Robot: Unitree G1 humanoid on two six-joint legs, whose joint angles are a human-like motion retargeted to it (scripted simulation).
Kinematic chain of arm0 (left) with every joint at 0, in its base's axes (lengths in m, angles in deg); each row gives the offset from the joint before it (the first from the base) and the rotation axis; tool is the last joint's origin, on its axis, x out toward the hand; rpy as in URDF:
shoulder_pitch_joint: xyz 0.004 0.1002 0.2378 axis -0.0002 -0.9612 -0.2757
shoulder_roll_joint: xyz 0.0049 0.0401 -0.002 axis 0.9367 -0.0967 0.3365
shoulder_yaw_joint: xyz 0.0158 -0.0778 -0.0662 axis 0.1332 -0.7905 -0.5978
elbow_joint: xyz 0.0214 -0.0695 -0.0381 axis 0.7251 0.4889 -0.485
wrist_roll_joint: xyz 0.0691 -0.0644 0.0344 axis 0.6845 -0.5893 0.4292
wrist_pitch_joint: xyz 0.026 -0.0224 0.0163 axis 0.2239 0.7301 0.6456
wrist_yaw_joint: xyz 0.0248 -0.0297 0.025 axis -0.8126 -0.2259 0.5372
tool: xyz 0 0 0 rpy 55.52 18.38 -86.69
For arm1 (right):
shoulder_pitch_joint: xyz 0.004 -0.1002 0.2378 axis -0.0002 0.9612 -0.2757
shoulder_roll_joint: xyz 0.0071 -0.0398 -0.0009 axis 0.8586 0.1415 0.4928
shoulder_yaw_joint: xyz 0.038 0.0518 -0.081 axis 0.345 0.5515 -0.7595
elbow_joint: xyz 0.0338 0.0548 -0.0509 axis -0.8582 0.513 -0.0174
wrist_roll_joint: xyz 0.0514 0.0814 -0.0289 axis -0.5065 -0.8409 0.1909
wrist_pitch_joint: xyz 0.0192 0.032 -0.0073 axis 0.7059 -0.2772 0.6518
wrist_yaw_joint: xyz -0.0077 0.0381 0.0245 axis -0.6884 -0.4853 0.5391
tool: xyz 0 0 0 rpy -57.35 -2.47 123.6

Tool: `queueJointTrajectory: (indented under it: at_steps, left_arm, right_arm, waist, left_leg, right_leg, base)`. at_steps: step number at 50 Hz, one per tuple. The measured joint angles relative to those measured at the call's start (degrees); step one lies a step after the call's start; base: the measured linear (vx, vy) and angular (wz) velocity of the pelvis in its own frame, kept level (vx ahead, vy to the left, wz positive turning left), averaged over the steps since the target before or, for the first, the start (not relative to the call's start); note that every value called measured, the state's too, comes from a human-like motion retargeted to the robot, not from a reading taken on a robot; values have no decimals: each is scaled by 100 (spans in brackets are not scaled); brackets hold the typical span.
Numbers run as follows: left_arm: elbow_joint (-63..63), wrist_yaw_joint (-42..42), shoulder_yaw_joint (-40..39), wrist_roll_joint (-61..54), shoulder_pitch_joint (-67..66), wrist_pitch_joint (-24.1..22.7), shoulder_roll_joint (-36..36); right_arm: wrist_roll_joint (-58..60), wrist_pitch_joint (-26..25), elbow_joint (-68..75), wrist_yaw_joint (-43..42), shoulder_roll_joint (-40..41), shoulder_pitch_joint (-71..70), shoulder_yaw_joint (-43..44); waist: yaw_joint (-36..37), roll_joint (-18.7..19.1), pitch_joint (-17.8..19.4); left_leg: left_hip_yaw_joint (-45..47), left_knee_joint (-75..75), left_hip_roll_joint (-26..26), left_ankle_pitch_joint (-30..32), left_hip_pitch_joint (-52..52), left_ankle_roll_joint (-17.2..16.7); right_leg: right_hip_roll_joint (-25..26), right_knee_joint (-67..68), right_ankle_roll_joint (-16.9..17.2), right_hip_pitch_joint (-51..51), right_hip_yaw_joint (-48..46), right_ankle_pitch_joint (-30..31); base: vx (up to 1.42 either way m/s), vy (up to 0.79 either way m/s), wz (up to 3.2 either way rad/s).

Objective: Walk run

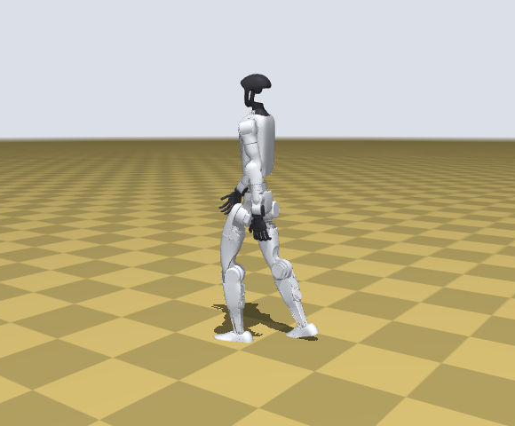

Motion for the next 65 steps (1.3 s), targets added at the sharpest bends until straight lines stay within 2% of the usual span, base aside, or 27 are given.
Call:
queueJointTrajectory:
  at_steps: [3,7,8,10,13,18,23,30,33,35,37,40,45,48,51,53,55,57,61,65]
  left_arm:
    - [59,237,72,-383,359,-22,27]
    - [50,889,247,-485,920,11,143]
    - [33,986,310,-458,1071,-3,184]
    - [2,1019,382,-380,1378,-28,257]
    - [-108,710,321,-351,1848,-76,351]
    - [-386,478,283,-669,2575,-244,455]
    - [-599,452,309,-790,3107,-321,630]
    - [-693,486,345,-985,3605,-520,694]
    - [-745,502,330,-1052,3663,-604,679]
    - [-761,485,336,-1056,3651,-632,682]
    - [-745,447,345,-1005,3583,-637,679]
    - [-697,411,369,-869,3382,-608,628]
    - [-764,313,348,-708,2730,-576,529]
    - [-769,334,321,-525,2154,-564,518]
    - [-651,470,246,-349,1651,-558,471]
    - [-470,645,234,-371,1435,-512,436]
    - [-298,744,245,-434,1222,-460,416]
    - [-201,770,156,-398,991,-410,385]
    - [-140,845,-209,-372,539,-423,308]
    - [-105,810,-442,-507,180,-423,270]
  right_arm:
    - [229,-159,59,-42,-3,359,41]
    - [643,-138,118,-149,-4,824,28]
    - [731,-152,155,-152,-21,923,36]
    - [885,-184,265,-186,-40,1124,115]
    - [935,-187,502,-182,-34,1426,309]
    - [770,-272,820,188,-141,1919,414]
    - [1029,-451,978,310,-144,2338,557]
    - [1085,-588,1151,683,-152,2593,609]
    - [1099,-548,1126,648,-136,2587,591]
    - [1103,-514,1087,656,-114,2576,562]
    - [1113,-495,1043,709,-101,2584,529]
    - [1124,-488,1012,764,-82,2580,512]
    - [1037,-395,860,614,-55,2406,323]
    - [1005,-245,769,367,5,2273,145]
    - [943,-154,659,81,92,2038,54]
    - [802,-111,580,-30,122,1799,-15]
    - [613,-105,520,-26,107,1519,-102]
    - [470,-141,413,22,103,1244,-146]
    - [210,-33,40,-132,175,767,-189]
    - [-48,84,-407,-223,195,386,-262]
  waist:
    - [36,229,-72]
    - [-20,515,-91]
    - [-32,562,-105]
    - [-78,593,-179]
    - [-280,557,-236]
    - [-678,431,-175]
    - [-1171,197,-107]
    - [-1395,89,-44]
    - [-1411,64,-84]
    - [-1433,64,-120]
    - [-1447,30,-156]
    - [-1392,-11,-223]
    - [-1291,-20,-333]
    - [-1227,-212,-396]
    - [-1077,-474,-371]
    - [-966,-627,-270]
    - [-901,-735,-204]
    - [-897,-729,-183]
    - [-895,-568,-145]
    - [-808,-330,-71]
  left_leg:
    - [23,-182,155,-195,307,102]
    - [87,-347,402,-430,614,207]
    - [116,-389,438,-481,660,232]
    - [162,-471,454,-540,703,248]
    - [115,-625,332,-549,800,250]
    - [-32,-803,30,-594,1091,234]
    - [-265,-960,-323,-724,1524,262]
    - [-374,-1120,-426,-929,2143,167]
    - [-304,-1106,-403,-994,2309,57]
    - [-315,-1082,-372,-1007,2420,-21]
    - [-367,-1061,-365,-955,2592,-130]
    - [-425,-951,-311,-700,2820,-329]
    - [-179,-435,-91,545,2924,-751]
    - [153,139,-120,1392,2917,-644]
    - [175,1214,-333,1827,2581,-460]
    - [217,2057,-459,1571,2221,-356]
    - [545,2708,-330,1014,1814,-2]
    - [639,2874,-165,648,1417,38]
    - [621,2485,18,181,662,-148]
    - [442,1173,94,164,203,-351]
  right_leg:
    - [-14,778,-202,-220,-232,656]
    - [-200,2629,-556,-1081,-546,1344]
    - [-322,3113,-650,-1350,-707,1286]
    - [-476,3810,-622,-1927,-755,910]
    - [-519,4050,-325,-2652,-706,573]
    - [-532,2866,141,-3306,-675,378]
    - [-422,999,701,-3562,18,544]
    - [-401,-187,922,-3847,258,593]
    - [-337,-102,829,-3871,273,590]
    - [-263,33,624,-3810,267,589]
    - [-275,94,506,-3714,86,846]
    - [-205,294,442,-3629,288,1234]
    - [-83,624,131,-3382,342,634]
    - [-118,512,-28,-2986,432,396]
    - [-292,430,-90,-2641,565,221]
    - [-419,409,-114,-2437,632,110]
    - [-523,371,-136,-2260,628,12]
    - [-500,246,-180,-2070,532,-45]
    - [-270,-81,-270,-1675,324,-101]
    - [71,-348,-375,-1286,153,-206]
  base:
    - [46,18,-35]
    - [40,13,-42]
    - [29,10,-39]
    - [30,8,-27]
    - [36,7,15]
    - [32,3,39]
    - [40,-7,61]
    - [45,-10,26]
    - [45,-14,4]
    - [51,-19,12]
    - [42,-13,23]
    - [59,-19,16]
    - [68,-24,-14]
    - [66,-21,-19]
    - [54,-15,-18]
    - [55,-15,-11]
    - [34,-6,10]
    - [44,-7,25]
    - [38,-5,25]
    - [41,-2,17]
